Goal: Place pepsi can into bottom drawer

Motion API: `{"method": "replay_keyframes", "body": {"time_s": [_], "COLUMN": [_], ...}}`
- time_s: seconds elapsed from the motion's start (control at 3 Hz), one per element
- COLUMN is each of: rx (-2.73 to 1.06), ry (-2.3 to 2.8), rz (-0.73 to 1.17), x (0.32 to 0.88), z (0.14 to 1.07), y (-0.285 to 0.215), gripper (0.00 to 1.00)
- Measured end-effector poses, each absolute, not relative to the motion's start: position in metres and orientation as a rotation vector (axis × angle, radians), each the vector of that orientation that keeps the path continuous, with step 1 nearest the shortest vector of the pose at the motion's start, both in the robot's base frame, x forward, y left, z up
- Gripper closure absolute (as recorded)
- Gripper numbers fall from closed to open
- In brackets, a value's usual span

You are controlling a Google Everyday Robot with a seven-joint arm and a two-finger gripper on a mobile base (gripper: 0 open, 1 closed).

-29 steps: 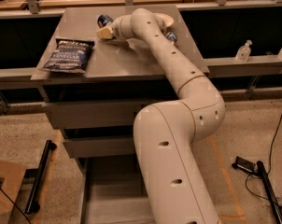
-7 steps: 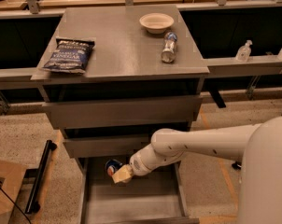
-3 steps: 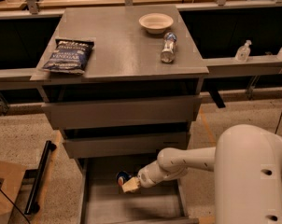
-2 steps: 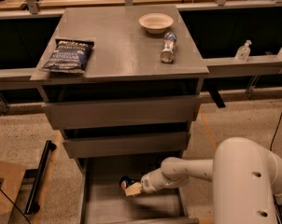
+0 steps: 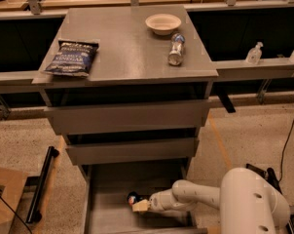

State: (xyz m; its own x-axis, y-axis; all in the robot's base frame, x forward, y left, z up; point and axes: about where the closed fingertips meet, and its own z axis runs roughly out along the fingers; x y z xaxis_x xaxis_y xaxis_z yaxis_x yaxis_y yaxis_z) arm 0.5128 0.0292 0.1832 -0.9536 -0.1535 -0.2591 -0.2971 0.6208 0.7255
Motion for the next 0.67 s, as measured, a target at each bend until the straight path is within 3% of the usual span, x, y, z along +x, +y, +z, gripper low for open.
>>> {"method": "replay_keyframes", "body": {"time_s": [0.33,0.67], "rx": [-0.327,-0.330], "ry": [2.666,2.668], "rz": [1.273,1.274], "x": [0.5109,0.5098], "z": [0.1634,0.1631], "y": [0.0281,0.0298], "gripper": [1.00,0.82]}}
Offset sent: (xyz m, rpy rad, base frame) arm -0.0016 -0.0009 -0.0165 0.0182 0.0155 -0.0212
